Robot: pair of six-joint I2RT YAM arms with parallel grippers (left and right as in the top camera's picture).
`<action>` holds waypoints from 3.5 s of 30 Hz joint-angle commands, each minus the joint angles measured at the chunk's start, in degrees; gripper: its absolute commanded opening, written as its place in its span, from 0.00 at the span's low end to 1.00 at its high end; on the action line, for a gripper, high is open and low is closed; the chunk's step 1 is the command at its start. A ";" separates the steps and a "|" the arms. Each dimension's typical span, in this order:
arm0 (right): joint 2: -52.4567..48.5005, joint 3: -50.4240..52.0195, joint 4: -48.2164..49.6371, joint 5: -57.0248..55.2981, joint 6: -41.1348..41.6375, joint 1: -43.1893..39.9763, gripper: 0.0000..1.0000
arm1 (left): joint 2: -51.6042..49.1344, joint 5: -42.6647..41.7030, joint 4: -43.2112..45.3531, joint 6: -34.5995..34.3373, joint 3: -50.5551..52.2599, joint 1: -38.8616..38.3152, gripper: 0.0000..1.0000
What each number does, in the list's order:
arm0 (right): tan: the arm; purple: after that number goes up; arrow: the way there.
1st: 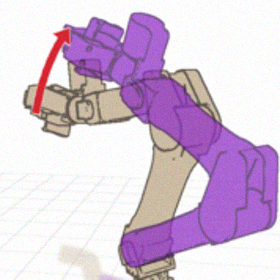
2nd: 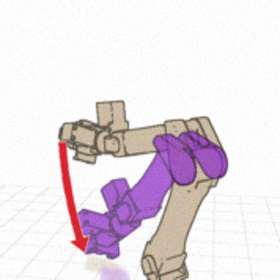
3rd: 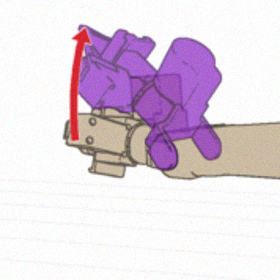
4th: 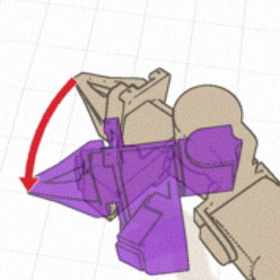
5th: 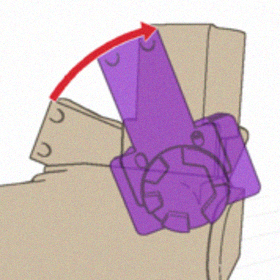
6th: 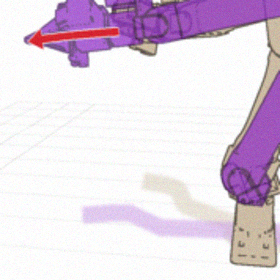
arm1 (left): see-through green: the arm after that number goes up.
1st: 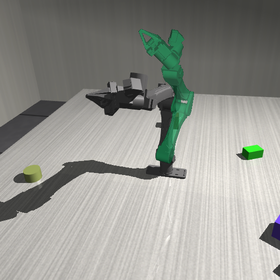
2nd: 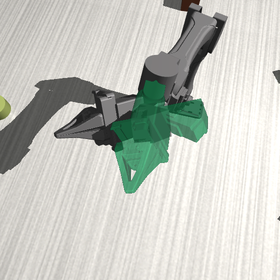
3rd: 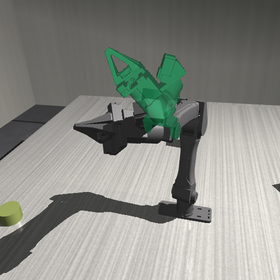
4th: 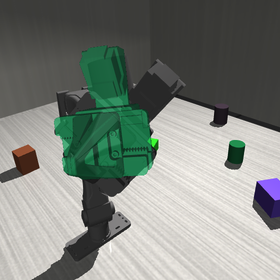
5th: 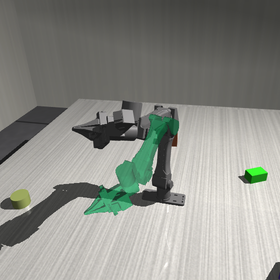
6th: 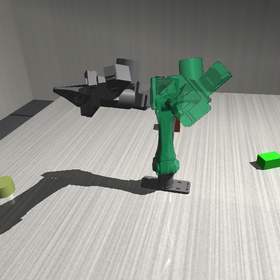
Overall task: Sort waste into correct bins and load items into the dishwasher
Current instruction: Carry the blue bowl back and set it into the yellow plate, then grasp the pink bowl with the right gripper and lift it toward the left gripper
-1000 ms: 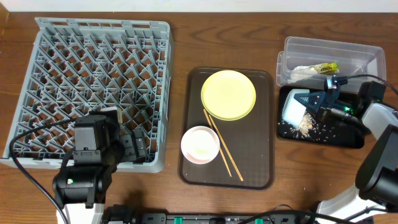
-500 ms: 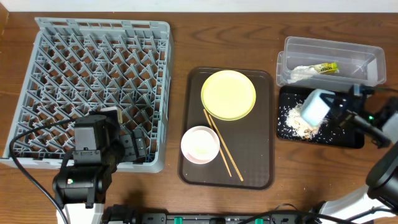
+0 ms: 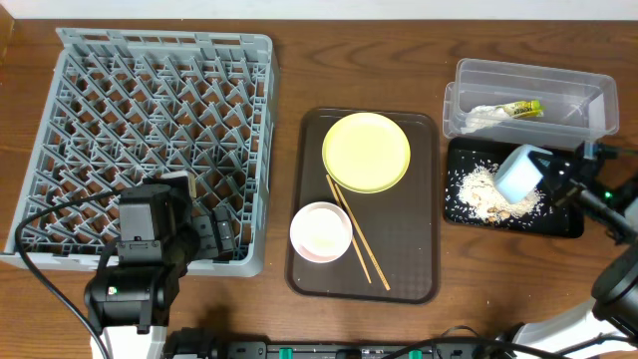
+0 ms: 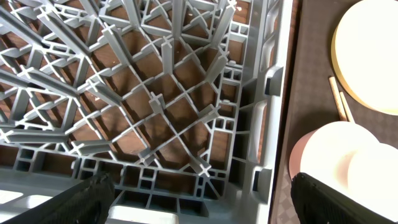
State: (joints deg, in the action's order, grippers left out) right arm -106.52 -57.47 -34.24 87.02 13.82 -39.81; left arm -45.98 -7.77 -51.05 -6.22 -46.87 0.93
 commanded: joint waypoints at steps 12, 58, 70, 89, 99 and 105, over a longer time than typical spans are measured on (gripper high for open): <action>0.15 0.15 0.22 2.40 -8.83 11.19 0.01 | 0.00 -0.52 -0.15 -0.52 -0.98 0.07 0.92; 3.61 -3.54 17.84 -77.55 -13.86 71.01 0.16 | 0.00 -0.52 -0.13 -0.52 -0.98 0.07 0.92; 16.39 -5.51 9.60 -75.82 -13.62 71.28 0.52 | 0.00 -0.52 -0.09 -0.55 -0.98 0.07 0.92; 10.82 -5.44 1.03 -72.06 1.20 82.05 0.43 | 0.00 -0.55 0.94 -0.55 -0.98 0.07 0.92; 6.05 -5.79 1.42 -72.22 4.35 81.35 0.02 | 0.00 -0.57 0.74 -0.57 -0.98 0.07 0.92; 11.80 -9.38 -2.23 -72.06 3.76 75.65 0.01 | -0.02 -7.54 1.09 -0.61 -0.98 0.07 0.92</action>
State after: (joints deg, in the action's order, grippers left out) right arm -99.81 -63.24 -35.33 15.22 17.43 39.66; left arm -45.98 -9.32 -50.13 -6.24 -46.87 0.93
